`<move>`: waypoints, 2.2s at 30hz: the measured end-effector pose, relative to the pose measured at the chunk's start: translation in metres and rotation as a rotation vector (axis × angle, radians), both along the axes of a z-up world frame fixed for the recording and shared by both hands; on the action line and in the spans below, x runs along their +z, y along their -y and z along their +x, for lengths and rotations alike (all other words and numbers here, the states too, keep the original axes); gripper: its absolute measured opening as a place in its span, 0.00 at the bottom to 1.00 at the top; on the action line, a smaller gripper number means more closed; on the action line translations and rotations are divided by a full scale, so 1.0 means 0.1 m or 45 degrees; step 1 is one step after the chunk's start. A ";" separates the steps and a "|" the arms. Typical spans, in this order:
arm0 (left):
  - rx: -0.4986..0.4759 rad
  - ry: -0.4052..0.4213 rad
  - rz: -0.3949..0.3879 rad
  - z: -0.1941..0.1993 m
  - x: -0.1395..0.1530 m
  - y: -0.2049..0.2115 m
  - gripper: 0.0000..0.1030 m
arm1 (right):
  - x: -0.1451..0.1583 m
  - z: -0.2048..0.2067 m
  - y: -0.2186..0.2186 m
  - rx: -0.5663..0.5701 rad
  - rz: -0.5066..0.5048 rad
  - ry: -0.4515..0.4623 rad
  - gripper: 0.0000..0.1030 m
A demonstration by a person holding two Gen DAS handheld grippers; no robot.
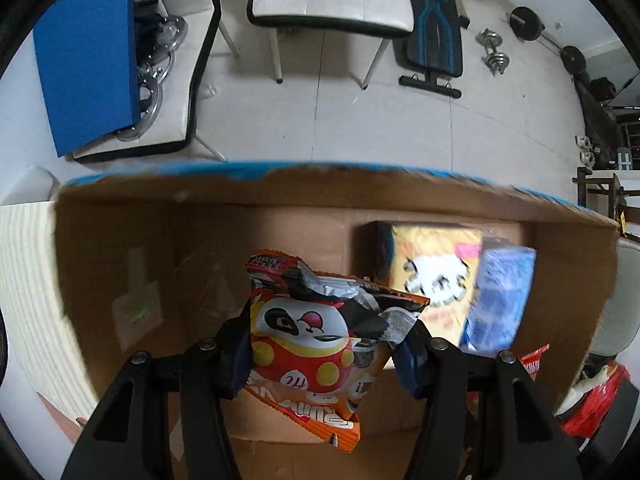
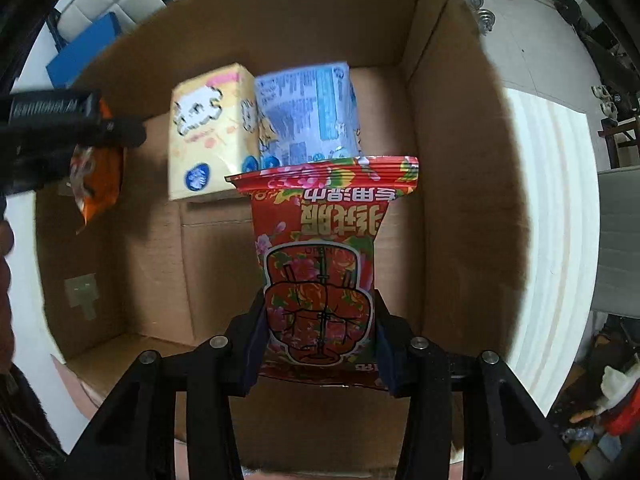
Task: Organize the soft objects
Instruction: 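Carry both bags into the box and release them, then grasp the silver sponge with left tool while right grasps green bag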
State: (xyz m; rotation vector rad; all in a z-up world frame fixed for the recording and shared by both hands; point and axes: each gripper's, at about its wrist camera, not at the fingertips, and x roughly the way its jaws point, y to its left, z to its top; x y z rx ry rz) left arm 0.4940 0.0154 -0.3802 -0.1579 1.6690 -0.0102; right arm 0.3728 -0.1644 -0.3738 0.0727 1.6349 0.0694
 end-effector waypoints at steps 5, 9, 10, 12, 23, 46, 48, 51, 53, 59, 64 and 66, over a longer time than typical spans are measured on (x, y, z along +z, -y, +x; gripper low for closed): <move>-0.028 -0.046 0.019 0.03 -0.13 0.09 0.53 | -0.13 0.04 -0.05 0.019 -0.023 -0.041 0.47; -0.052 -0.066 0.040 0.07 -0.19 0.13 0.54 | -0.22 0.07 -0.13 0.074 -0.044 -0.090 0.47; -0.046 -0.072 0.039 0.10 -0.22 0.13 0.54 | -0.25 0.07 -0.14 0.082 -0.058 -0.100 0.47; -0.011 -0.098 0.009 0.09 -0.23 0.10 0.56 | -0.28 0.08 -0.14 0.090 -0.060 -0.110 0.48; -0.032 0.030 0.031 -0.07 0.37 0.02 0.90 | 0.16 0.02 -0.10 0.086 0.004 -0.036 0.82; -0.060 0.490 0.150 -1.68 1.63 0.09 0.92 | 1.23 -0.70 -0.03 0.113 -0.055 0.289 1.00; -0.057 0.522 0.143 -1.80 1.75 0.10 0.92 | 1.33 -0.81 -0.02 0.124 -0.054 0.319 1.00; -0.061 0.567 0.151 -1.94 1.92 0.15 0.92 | 1.49 -0.96 0.00 0.135 -0.043 0.363 1.00; -0.064 0.594 0.153 -2.02 2.02 0.17 0.92 | 1.61 -1.06 0.02 0.136 -0.030 0.386 1.00; -0.047 0.650 0.153 -2.30 2.28 0.21 0.92 | 1.93 -1.32 0.09 0.140 0.033 0.458 1.00; -0.104 0.724 0.257 -2.76 2.29 0.27 0.92 | 1.97 -1.61 0.30 0.142 0.119 0.467 1.00; -0.160 0.718 0.290 -2.92 2.16 0.30 0.92 | 1.85 -1.75 0.45 0.151 0.119 0.424 1.00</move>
